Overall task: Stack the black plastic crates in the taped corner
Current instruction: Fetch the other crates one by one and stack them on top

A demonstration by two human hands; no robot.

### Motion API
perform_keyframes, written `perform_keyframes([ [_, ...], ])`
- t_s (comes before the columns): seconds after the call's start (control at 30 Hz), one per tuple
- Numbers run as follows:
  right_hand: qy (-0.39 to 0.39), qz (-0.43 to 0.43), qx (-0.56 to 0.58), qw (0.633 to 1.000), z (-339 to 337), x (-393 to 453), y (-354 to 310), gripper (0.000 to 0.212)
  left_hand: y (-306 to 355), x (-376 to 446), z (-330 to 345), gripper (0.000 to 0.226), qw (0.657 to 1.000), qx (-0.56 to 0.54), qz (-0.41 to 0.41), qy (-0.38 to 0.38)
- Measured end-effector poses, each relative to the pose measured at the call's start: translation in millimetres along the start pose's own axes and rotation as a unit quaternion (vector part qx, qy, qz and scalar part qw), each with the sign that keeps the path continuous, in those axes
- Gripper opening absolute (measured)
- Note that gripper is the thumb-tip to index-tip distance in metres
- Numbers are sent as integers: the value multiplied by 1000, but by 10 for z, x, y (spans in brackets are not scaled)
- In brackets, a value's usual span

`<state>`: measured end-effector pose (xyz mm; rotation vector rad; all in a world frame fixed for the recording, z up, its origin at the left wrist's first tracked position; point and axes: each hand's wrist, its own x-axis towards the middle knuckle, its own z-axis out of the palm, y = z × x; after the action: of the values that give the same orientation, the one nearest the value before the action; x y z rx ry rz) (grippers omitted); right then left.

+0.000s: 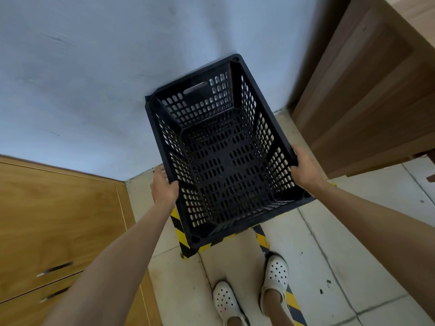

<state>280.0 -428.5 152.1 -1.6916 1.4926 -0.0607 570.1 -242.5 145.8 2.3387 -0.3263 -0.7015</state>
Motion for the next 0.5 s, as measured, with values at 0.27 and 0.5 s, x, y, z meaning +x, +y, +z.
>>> perform_keyframes([
  [0.27,-15,-3,5,1000,12,42,27,62,-39,-84,1,65,992,102,62,-30],
  [0.5,-72,0,-45,996,-40,-52,74,73,-182,-894,248,59,797,413,356,-259],
])
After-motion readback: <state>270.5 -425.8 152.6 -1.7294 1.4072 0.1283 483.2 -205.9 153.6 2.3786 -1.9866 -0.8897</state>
